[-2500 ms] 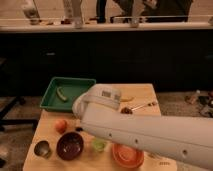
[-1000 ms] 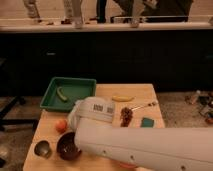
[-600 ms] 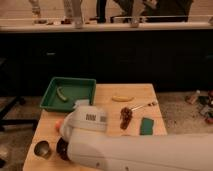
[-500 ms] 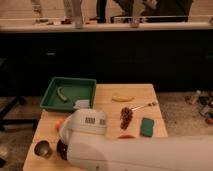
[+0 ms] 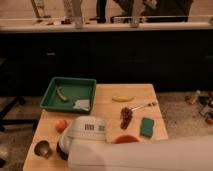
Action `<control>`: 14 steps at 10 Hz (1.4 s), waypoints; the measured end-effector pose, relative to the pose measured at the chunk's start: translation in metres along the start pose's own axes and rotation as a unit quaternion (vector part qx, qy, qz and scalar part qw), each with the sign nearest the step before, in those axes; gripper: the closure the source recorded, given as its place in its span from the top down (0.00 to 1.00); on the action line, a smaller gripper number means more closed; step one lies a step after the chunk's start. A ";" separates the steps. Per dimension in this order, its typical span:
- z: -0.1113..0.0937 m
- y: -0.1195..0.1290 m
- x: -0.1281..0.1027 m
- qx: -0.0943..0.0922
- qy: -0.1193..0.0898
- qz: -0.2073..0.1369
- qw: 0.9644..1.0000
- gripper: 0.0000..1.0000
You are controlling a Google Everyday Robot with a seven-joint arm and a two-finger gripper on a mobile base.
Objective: Wipe purple bowl with brush
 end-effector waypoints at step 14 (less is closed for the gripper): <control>0.037 0.030 0.006 -0.064 0.045 -0.011 0.997 0.00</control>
